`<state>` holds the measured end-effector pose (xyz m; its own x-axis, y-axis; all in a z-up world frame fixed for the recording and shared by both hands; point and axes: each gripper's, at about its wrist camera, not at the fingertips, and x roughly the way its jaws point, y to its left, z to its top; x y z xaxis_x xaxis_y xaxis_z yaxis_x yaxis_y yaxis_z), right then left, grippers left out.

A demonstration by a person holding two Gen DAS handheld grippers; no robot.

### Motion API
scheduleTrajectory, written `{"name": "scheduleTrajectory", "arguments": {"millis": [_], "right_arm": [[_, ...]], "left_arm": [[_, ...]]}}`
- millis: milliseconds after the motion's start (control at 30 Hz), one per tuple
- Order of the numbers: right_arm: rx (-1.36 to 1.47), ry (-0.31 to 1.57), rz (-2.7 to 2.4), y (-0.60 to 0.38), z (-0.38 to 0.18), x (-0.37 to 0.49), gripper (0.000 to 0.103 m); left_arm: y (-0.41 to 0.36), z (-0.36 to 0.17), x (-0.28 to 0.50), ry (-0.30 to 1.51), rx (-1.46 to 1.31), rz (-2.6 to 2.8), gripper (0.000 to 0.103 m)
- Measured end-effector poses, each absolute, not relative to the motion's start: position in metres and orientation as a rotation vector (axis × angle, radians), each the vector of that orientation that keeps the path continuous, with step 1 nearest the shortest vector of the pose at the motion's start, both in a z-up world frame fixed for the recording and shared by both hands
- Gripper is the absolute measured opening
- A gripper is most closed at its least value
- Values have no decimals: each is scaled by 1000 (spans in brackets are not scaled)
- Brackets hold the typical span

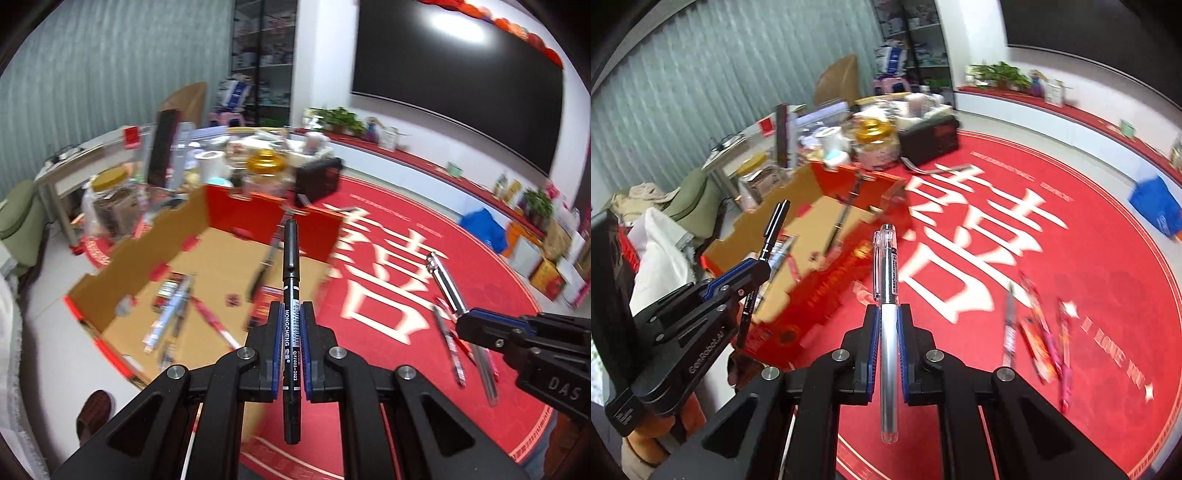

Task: Organize rigid objects
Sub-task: 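Carry the black marker and clear pen over the cardboard box, then open both tools to drop marker and clear pen into the box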

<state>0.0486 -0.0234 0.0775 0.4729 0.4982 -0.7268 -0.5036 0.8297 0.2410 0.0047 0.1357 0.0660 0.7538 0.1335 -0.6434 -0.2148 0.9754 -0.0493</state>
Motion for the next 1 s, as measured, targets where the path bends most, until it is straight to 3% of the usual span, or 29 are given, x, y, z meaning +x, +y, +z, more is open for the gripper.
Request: {"name": "scheduleTrajectory", "arguments": {"millis": [467, 1000], "right_arm": [[-59, 868, 770, 84, 89, 81, 11], [-67, 936, 754, 106, 66, 103, 11]], "left_arm": [[210, 54, 34, 731, -165, 342, 9], [229, 33, 60, 782, -172, 361, 9]]}}
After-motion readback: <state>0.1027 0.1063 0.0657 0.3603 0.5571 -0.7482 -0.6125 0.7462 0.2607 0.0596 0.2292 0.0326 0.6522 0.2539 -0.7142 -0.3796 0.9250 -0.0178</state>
